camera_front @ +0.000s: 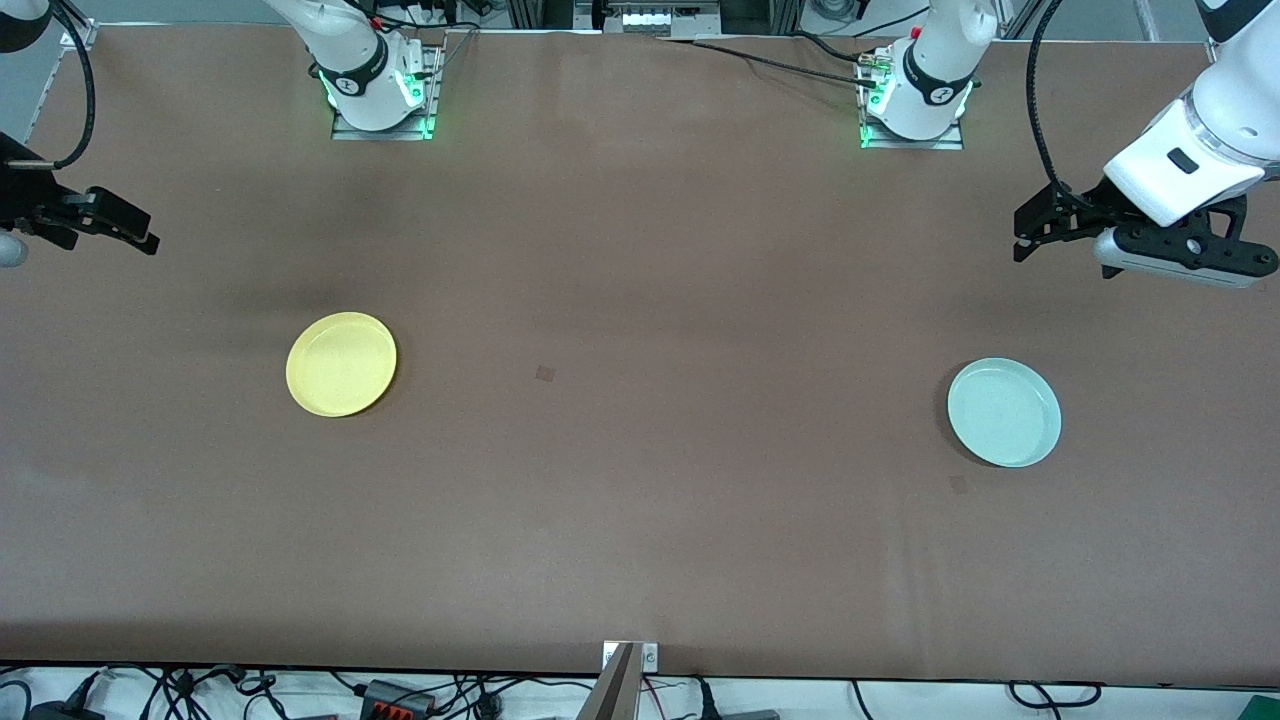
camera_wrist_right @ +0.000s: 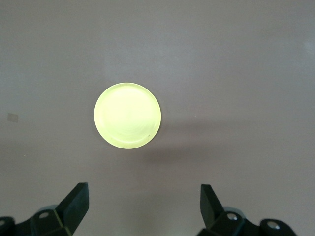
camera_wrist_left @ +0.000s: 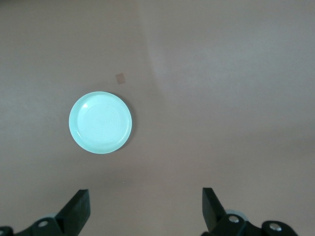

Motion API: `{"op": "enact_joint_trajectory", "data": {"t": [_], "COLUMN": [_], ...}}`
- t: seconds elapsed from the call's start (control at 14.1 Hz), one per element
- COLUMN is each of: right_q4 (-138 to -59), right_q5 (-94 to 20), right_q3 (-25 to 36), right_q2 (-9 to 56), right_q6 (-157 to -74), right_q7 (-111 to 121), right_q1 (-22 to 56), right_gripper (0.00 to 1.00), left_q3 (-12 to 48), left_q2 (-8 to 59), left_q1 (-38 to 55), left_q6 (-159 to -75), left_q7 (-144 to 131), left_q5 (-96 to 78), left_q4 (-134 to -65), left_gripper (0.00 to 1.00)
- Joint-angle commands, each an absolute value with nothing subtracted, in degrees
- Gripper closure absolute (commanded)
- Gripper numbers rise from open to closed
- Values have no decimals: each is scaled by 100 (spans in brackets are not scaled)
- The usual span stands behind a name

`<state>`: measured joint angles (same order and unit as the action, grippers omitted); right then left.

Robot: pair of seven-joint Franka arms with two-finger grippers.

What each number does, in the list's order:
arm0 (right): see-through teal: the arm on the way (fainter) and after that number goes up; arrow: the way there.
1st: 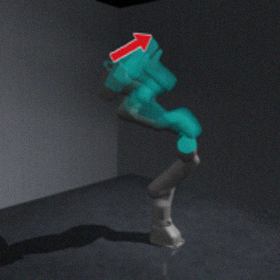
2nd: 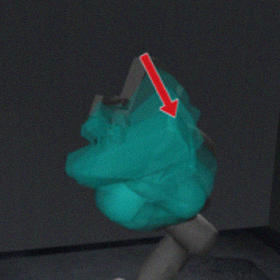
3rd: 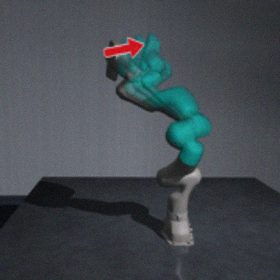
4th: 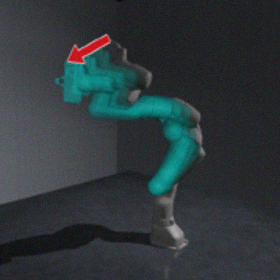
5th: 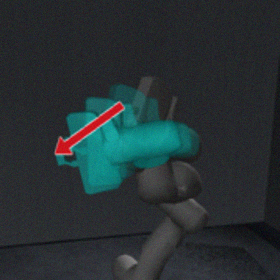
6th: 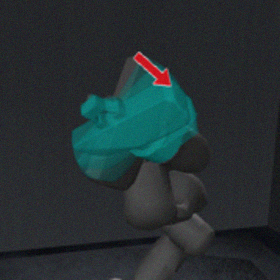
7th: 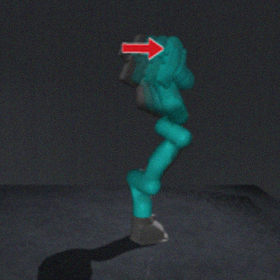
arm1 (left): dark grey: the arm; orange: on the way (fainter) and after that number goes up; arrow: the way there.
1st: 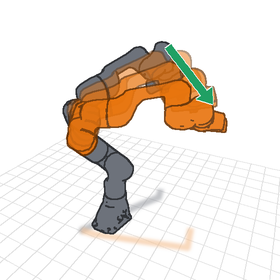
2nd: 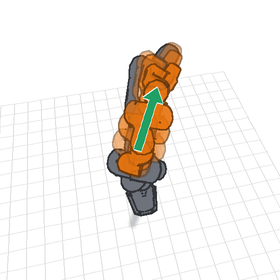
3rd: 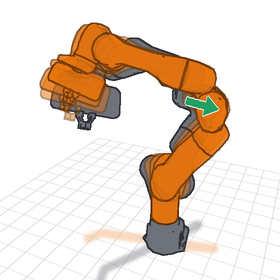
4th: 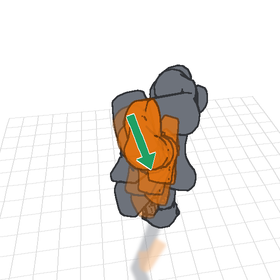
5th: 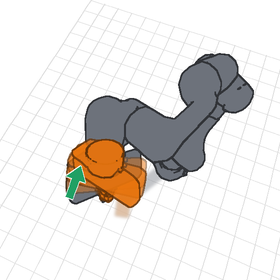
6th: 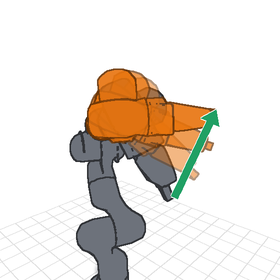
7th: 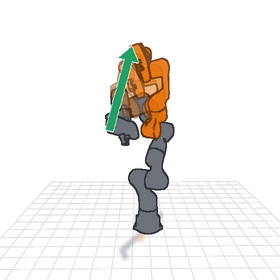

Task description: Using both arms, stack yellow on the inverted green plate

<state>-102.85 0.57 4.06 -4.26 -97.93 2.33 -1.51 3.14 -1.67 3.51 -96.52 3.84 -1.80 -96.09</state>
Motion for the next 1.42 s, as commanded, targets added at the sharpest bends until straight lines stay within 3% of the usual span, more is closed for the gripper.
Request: {"op": "enact_joint_trajectory", "data": {"t": [0.0, 1.35], "right_q4": [-10178, -10116], "right_q5": [79, 44], "right_q3": [369, 299], "right_q2": [-413, -422], "right_q6": [-9712, -9686], "right_q7": [246, 272], "right_q1": [-185, 18], "right_gripper": [0, 0], "left_q3": [325, 325], "left_q2": [-88, -79], "left_q1": [352, 360], "left_q6": [-9571, -9571], "left_q7": [439, 448], "left_q5": [-123, -123], "left_q4": [-9439, -9431], "left_gripper": [0, 0]}}
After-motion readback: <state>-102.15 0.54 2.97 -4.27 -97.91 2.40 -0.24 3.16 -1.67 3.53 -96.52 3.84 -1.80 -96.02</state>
